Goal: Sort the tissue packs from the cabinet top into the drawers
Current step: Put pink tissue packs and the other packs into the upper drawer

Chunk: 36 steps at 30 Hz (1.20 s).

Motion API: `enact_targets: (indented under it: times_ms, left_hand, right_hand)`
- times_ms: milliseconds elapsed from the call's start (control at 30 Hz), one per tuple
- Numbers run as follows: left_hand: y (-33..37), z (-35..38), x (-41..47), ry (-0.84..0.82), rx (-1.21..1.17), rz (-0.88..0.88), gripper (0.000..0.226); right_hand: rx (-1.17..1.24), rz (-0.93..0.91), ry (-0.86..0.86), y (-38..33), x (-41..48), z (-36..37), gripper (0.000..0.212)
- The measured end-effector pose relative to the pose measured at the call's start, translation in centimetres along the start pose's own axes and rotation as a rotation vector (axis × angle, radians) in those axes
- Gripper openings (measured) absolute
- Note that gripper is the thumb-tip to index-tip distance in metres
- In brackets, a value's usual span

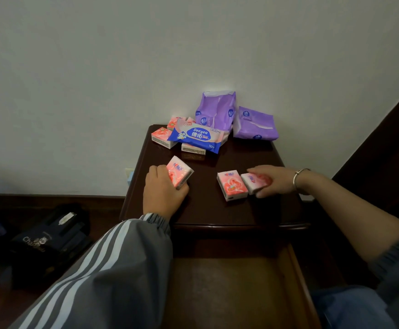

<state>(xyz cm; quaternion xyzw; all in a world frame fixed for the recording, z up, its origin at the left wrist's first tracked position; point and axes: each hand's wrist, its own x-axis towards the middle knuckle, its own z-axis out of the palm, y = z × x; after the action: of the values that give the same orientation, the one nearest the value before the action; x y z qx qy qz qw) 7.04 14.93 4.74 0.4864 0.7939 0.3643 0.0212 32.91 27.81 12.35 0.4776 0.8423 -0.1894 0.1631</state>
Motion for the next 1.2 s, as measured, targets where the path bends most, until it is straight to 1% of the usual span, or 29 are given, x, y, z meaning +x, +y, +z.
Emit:
enact_targets:
  times_ms: [33, 100, 133, 200, 267, 333, 400, 467, 533, 667, 733, 800, 967, 1033, 1067, 1133, 1200]
  left_hand:
    - [0.0, 0.0, 0.0, 0.0, -0.004, -0.001, 0.051]
    - [0.1, -0.1, 0.0, -0.003, -0.009, -0.005, 0.051]
    - [0.1, -0.1, 0.0, -0.002, -0.01, -0.006, 0.051]
    - [0.0, 0.0, 0.0, 0.001, -0.011, -0.006, 0.051]
    - [0.0, 0.1, 0.0, -0.005, -0.007, -0.01, 0.052]
    - [0.1, 0.0, 0.1, -0.007, -0.008, -0.013, 0.053]
    - [0.0, 0.0, 0.1, -0.001, -0.017, -0.013, 0.055]
    - [-0.1, -0.1, -0.1, 0.001, -0.023, -0.015, 0.059]
    - [-0.3, 0.0, -0.2, 0.013, -0.03, -0.013, 0.06]
    - [-0.3, -0.2, -0.3, 0.012, -0.042, -0.016, 0.056]
    - [-0.2, -0.4, -0.3, -0.003, -0.061, -0.021, 0.055]
    - [-0.1, -0.8, -0.5, -0.026, -0.087, -0.027, 0.054]
    - [0.5, -3.1, -3.7, -0.025, -0.222, -0.049, 0.044]
    - [0.2, -4.5, -6.3, -0.056, -0.236, -0.032, 0.042]
    - [-0.1, -5.4, -7.8, -0.081, -0.254, -0.051, 0.042]
    - [-0.8, -7.2, -11.3, -0.159, -0.308, -0.107, 0.038]
    - [-1.5, -8.4, -14.9, -0.263, -0.277, -0.131, 0.034]
  right_hand:
    - [-0.04, 0.021, 0.029, 0.1, -0.3, 0.0, 0.078]
    - [-0.102, 0.108, 0.154, 0.2, -0.7, -0.2, 0.069]
    - [-0.075, 0.173, 0.235, 0.1, -1.0, -0.4, 0.065]
    - [0.126, 0.288, 0.4, -0.7, -1.5, -0.8, 0.065]
    - [0.337, 0.311, 0.512, -2.5, -1.4, -0.7, 0.074]
    - [0.415, 0.287, 0.527, -5.0, -0.7, 0.3, 0.083]
    - [0.351, 0.289, 0.456, -7.5, 0.3, 1.7, 0.088]
    - [0.258, 0.345, 0.409, -9.0, 1.2, 2.9, 0.086]
    - [0.248, 0.401, 0.418, -9.7, 2.0, 3.8, 0.085]
    - [0.335, 0.438, 0.46, -10.3, 2.7, 5.1, 0.089]
    - [0.371, 0.417, 0.532, -10.2, 2.4, 5.5, 0.085]
    - [0.423, 0.351, 0.594, -9.8, 1.6, 6.0, 0.084]
    - [0.489, 0.077, 0.596, -9.2, -3.3, 8.2, 0.083]
    - [0.541, -0.016, 0.639, -9.4, -6.3, 10.2, 0.083]
    - [0.593, -0.049, 0.645, -9.6, -7.9, 11.5, 0.083]
    - [0.684, -0.084, 0.586, -9.9, -11.0, 14.3, 0.084]
    - [0.688, -0.084, 0.46, -10.2, -13.3, 17.0, 0.08]
